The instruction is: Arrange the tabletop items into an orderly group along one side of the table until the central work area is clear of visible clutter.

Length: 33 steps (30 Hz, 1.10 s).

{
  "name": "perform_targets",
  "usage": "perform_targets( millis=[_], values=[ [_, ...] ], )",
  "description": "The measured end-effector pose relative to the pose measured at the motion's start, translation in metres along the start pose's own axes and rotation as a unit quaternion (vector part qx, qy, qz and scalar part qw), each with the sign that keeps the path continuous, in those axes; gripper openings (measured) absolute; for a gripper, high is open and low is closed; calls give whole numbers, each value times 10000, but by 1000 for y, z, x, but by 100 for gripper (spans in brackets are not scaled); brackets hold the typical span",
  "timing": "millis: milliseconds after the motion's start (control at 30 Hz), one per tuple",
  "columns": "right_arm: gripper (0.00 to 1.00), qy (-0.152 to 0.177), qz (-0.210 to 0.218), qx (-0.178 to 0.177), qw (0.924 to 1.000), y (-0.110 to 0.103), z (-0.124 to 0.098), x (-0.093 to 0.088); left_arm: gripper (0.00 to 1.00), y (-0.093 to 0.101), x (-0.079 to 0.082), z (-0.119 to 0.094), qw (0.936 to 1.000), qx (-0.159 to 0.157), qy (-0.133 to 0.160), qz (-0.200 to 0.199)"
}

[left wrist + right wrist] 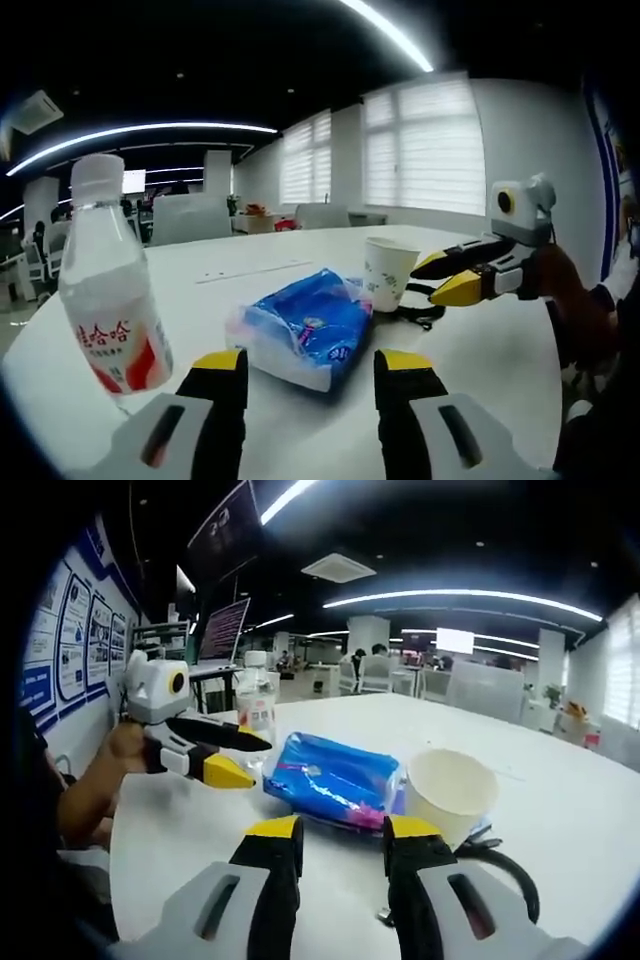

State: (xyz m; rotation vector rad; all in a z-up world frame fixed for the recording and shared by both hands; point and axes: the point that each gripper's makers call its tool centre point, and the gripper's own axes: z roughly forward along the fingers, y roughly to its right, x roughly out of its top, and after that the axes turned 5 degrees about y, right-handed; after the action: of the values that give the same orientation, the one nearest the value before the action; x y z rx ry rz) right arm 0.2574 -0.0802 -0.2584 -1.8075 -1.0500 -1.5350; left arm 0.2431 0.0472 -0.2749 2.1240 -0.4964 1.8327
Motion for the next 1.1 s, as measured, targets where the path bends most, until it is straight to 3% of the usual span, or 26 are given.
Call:
perform_targets(
  millis=[1100],
  values=[
    [24, -43, -60, -140, 9999, 2, 12, 1, 43, -4, 2, 5, 9998, 187, -21, 27]
  ],
)
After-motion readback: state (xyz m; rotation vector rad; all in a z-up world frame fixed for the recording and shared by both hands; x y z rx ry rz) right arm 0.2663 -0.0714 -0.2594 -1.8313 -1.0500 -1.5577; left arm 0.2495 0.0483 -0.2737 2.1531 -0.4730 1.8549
